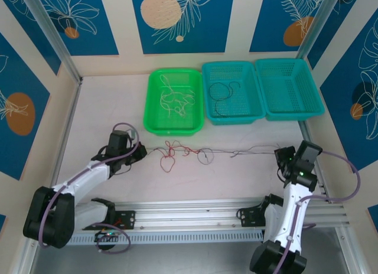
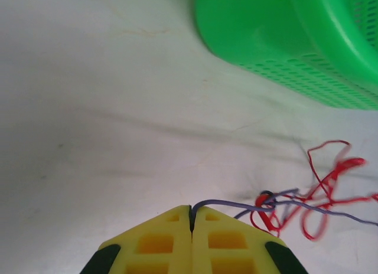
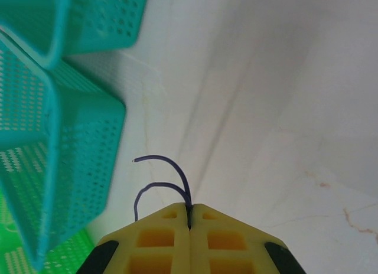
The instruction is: Untangle the cables
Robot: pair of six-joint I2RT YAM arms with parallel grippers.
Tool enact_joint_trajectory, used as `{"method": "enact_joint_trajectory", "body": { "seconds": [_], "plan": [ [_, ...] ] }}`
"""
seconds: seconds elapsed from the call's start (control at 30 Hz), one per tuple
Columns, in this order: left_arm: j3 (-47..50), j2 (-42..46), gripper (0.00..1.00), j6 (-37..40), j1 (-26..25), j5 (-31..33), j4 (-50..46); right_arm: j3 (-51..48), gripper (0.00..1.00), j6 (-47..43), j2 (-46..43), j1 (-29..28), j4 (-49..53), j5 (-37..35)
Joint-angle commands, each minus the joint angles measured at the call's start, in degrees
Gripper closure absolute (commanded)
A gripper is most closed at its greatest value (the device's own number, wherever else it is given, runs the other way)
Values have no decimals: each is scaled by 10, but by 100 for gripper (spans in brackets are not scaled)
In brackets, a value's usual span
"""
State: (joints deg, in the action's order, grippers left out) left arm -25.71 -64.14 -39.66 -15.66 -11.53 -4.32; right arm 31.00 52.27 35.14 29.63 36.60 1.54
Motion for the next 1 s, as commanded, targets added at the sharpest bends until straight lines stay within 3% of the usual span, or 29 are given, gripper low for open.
{"method": "enact_joint_trajectory", "body": {
  "seconds": [0.0, 0.13, 0.23, 0.4, 0.47, 0.57, 0.6, 0.67, 0.8, 0.9, 0.97],
  "plan": [
    [17, 40, 100, 3, 34, 76, -67, 60, 100, -5, 1, 20, -16, 13],
    [27, 100, 100, 11, 85, 124, -131, 120, 100, -5, 29, 51, -25, 9],
    [34, 133, 100, 22, 118, 133, -151, 144, 100, 18, 62, 65, -54, 55],
    [40, 145, 100, 34, 124, 112, -139, 179, 100, 5, 107, 22, -93, 111],
    [47, 154, 95, 33, 123, 96, -120, 200, 100, -22, 134, -28, -91, 133],
    [61, 176, 62, 39, 124, 44, -63, 227, 100, -72, 180, -137, -83, 160],
    [62, 185, 57, 39, 122, 31, -51, 231, 100, -82, 189, -172, -83, 159],
    [54, 210, 50, 41, 122, 14, -38, 236, 100, -95, 205, -251, -91, 143],
    [28, 249, 40, 54, 106, -50, 2, 255, 100, -115, 231, -357, -110, 123],
    [3, 237, 36, 75, 31, -105, 72, 291, 100, -128, 258, -412, -103, 109],
    [-23, 206, 32, 121, -68, -95, 105, 316, 100, -125, 274, -438, -99, 101]
  ]
}}
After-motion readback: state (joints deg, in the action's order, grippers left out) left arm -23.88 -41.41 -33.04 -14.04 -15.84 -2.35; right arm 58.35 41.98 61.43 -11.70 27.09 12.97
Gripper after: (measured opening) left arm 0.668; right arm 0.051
